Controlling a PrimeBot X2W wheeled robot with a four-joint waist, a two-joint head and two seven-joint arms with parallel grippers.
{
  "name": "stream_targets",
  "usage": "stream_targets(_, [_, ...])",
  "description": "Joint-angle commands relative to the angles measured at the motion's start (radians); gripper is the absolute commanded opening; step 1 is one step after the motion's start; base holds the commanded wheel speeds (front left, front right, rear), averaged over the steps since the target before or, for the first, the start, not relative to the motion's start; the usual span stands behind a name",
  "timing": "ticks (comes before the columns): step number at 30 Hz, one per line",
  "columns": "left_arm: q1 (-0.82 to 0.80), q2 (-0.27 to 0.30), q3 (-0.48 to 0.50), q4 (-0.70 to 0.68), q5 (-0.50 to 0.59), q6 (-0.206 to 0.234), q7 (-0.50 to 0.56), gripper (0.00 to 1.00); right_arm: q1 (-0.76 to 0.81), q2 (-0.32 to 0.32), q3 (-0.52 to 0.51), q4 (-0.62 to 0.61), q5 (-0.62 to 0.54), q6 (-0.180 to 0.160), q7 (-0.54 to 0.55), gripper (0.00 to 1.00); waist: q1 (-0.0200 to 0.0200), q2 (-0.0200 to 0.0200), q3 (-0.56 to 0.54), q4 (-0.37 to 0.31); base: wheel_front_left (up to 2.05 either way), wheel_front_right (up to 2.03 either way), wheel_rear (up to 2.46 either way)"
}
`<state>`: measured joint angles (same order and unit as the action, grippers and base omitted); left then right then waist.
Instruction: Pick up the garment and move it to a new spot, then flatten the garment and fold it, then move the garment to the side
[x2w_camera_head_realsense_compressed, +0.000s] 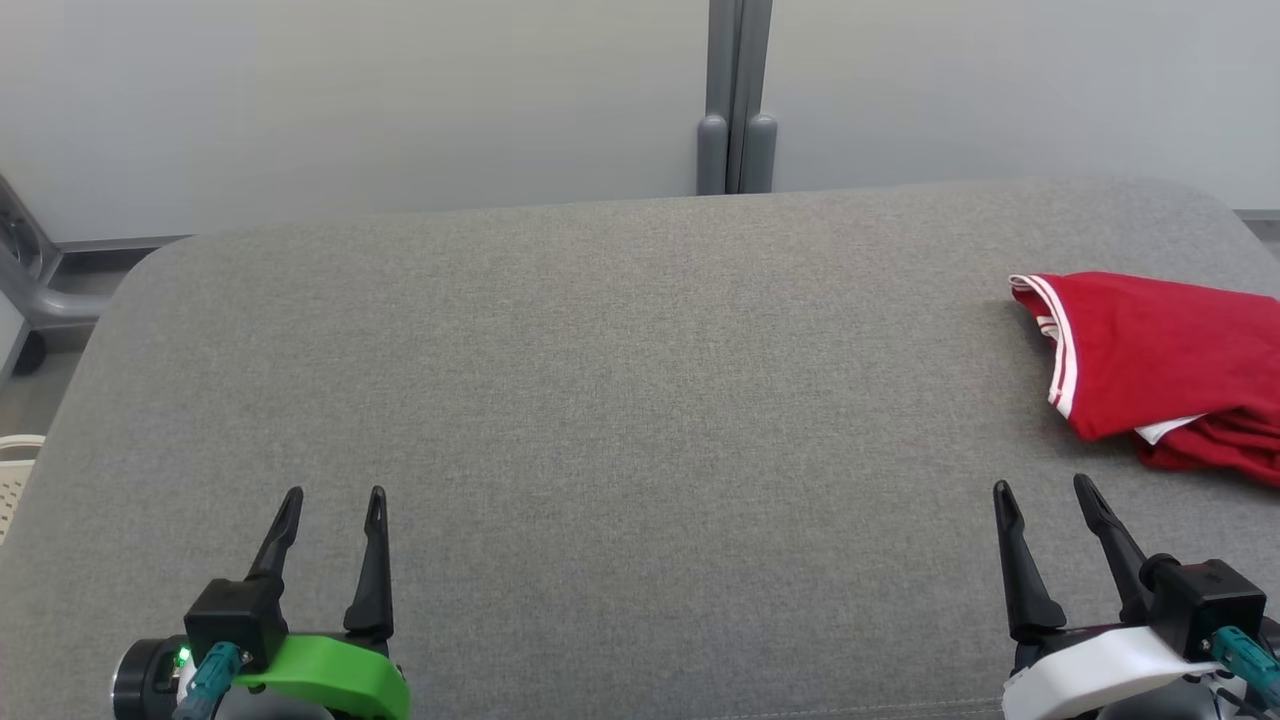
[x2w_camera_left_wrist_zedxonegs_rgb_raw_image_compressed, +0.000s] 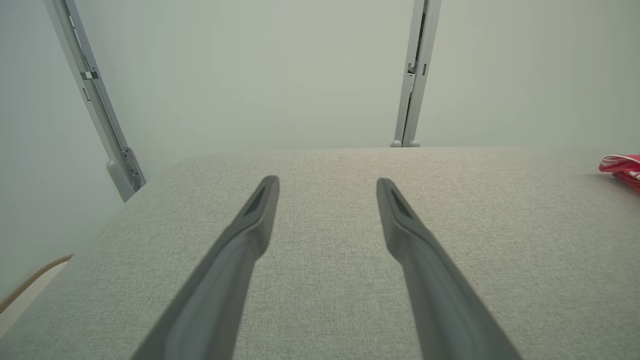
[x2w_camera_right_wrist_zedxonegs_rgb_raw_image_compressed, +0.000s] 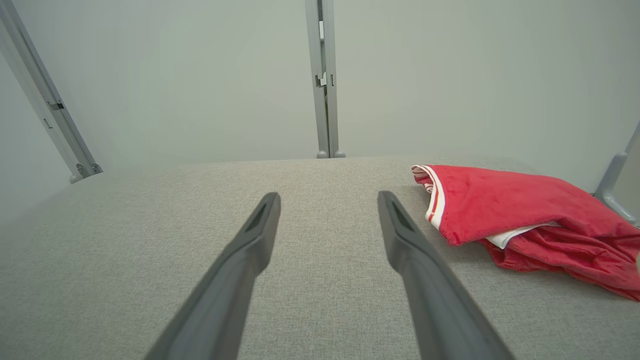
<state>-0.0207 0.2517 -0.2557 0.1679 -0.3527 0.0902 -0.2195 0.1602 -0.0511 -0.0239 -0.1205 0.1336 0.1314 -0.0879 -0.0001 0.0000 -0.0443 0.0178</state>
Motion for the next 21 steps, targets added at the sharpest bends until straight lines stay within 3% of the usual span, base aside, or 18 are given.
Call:
stream_targets(1, [0.012,0.007,0.000,0.000,-0.005,0.006,0.003,1.00,0.012,-0.001,0.000,-0.005,0.007,-0.002,0.004,1.00,0.0001,0.0000,0.000,-0.001,0.00,0.00,0.00])
stream_targets(21, [-0.002,0.003,-0.013,0.007,-0.012,0.017,-0.007,1.00,0.006,-0.001,0.006,-0.006,0.015,-0.002,0.006,1.00,0.0001,0.0000,-0.001,0.001,0.00,0.00,0.00])
